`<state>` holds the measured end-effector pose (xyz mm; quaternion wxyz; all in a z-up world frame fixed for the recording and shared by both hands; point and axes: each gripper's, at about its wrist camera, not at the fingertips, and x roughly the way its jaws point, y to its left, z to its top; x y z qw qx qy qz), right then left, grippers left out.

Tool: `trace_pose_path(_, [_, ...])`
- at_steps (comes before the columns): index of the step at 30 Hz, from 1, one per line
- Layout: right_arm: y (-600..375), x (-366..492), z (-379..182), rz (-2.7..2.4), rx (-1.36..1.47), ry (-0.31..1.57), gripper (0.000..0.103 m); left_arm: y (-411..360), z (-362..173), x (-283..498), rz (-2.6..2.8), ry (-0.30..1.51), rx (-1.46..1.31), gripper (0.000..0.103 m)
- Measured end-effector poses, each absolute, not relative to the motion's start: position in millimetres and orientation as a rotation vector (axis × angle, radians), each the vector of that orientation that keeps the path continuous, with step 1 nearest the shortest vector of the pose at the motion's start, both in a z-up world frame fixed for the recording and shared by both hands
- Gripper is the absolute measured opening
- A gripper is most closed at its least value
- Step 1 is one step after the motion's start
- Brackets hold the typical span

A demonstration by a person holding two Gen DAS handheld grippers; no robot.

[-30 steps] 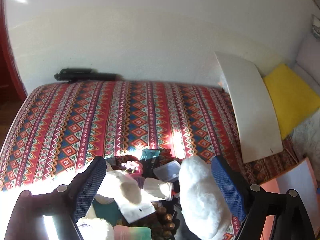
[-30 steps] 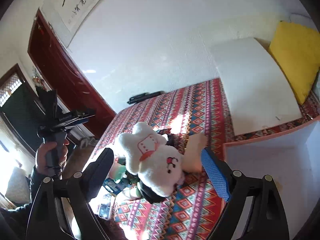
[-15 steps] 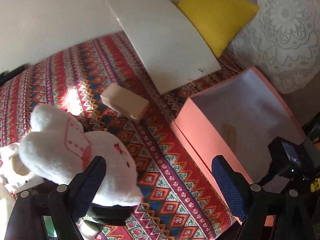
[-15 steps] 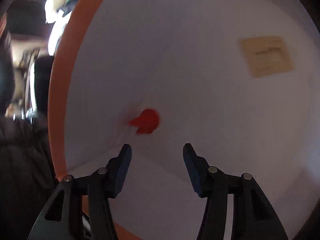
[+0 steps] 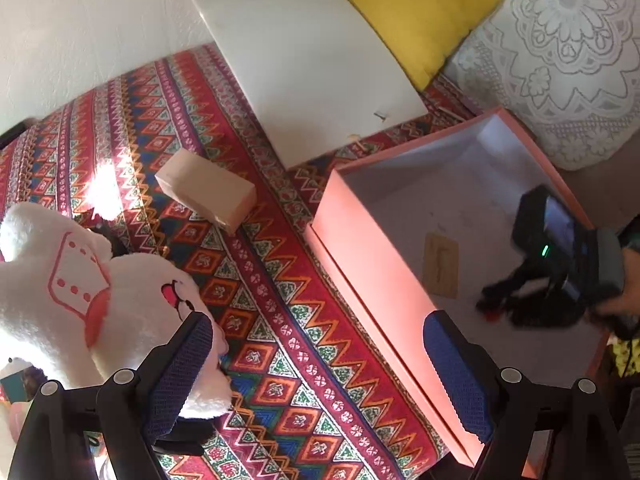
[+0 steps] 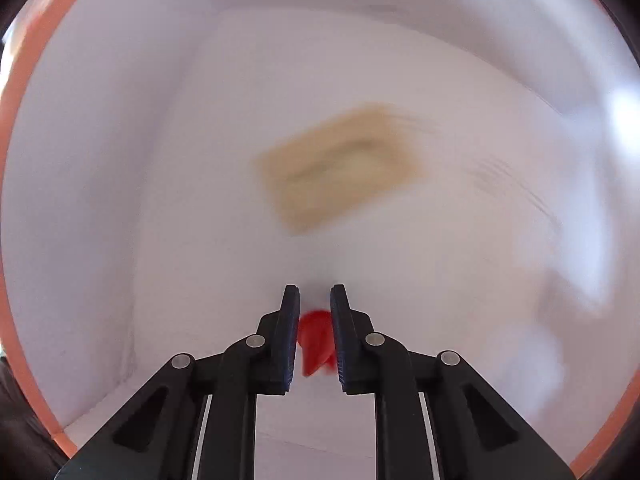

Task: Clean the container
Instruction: 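Release the bag and cardboard on the bed and reach the right gripper into the box, then grasp the red funnel with the right gripper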

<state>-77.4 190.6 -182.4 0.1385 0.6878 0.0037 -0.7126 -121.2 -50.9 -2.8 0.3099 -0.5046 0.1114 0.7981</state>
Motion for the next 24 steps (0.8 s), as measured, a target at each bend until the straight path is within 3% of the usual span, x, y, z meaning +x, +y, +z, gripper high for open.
trace_pose_path(9, [241, -37, -182, -2.102, 2.041, -0.153, 0.019, -64, -4, -116, 2.106, 0.276, -1.342, 0.090])
trace_pose_path(16, [237, -23, -202, -2.049, 2.134, -0.033, 0.020, -67, -10, -111, 2.086, 0.263, -1.346, 0.090])
trace_pose_path(19, [245, -8, -194, -2.081, 2.094, -0.110, 0.021, -69, -8, -107, 2.083, 0.263, -1.327, 0.090])
trace_pose_path(21, [247, 0, -188, -2.097, 2.082, -0.112, 0.025, -71, -9, -108, 2.083, 0.254, -1.330, 0.090])
trace_pose_path(24, [247, 13, -188, -2.083, 2.104, -0.096, 0.039, -72, -12, -110, 2.082, 0.239, -1.355, 0.090])
